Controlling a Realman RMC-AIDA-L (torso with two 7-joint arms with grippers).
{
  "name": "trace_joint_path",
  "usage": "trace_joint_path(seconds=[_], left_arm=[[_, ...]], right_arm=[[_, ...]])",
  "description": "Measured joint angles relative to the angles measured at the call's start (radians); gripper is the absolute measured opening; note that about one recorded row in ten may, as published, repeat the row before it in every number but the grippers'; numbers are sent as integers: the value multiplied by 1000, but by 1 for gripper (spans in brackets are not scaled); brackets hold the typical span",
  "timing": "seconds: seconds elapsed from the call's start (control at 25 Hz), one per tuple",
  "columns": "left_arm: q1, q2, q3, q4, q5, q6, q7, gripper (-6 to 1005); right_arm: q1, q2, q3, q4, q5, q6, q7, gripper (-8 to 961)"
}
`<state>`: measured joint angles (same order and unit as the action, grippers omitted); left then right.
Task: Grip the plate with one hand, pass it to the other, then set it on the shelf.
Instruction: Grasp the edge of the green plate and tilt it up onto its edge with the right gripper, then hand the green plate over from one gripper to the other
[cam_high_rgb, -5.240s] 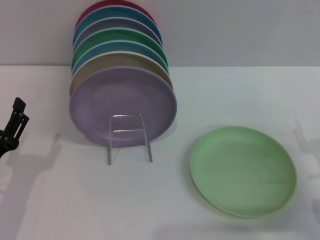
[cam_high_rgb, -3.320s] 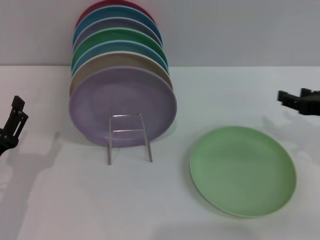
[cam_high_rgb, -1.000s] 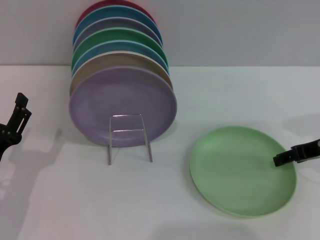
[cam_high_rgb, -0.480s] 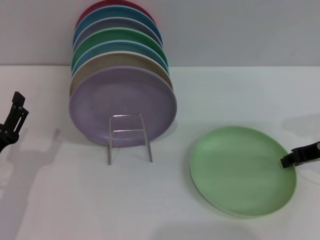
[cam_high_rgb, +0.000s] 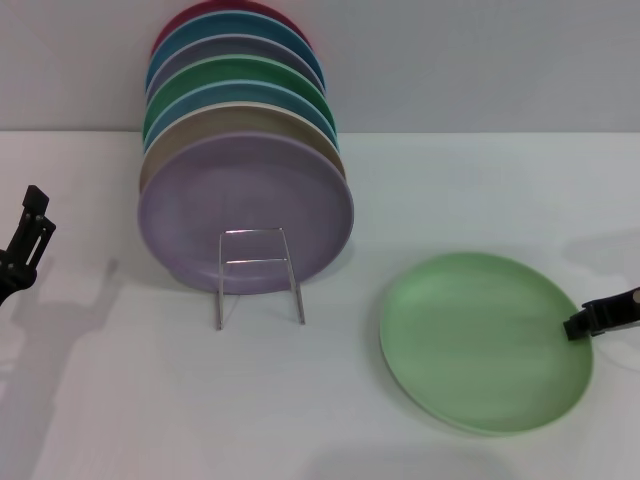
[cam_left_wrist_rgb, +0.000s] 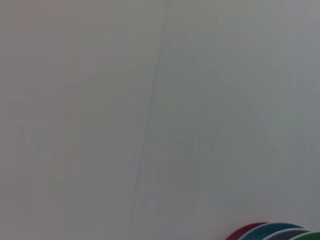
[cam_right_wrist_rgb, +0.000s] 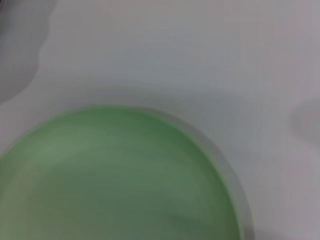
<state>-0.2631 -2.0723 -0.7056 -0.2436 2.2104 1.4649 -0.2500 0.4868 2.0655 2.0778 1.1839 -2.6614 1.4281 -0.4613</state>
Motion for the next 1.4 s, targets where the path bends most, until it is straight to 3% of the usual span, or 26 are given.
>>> trace_joint_path(seconds=[0.24,0.8,1.04,1.4], left_arm=[[2,0,0,-2,0,0,0,800],[4,0,0,2,0,0,0,796],[5,0,0,5,0,1,0,794],[5,0,0,4,0,2,0,791]], right_arm=[[-3,4,-4,4,-1,0,-7,115],[-31,10,-6,68,6,-32,-38,32],[-91,13,-30,172,81,-98,-75,20],[-189,14,-118,303,126,-304,-116,19]])
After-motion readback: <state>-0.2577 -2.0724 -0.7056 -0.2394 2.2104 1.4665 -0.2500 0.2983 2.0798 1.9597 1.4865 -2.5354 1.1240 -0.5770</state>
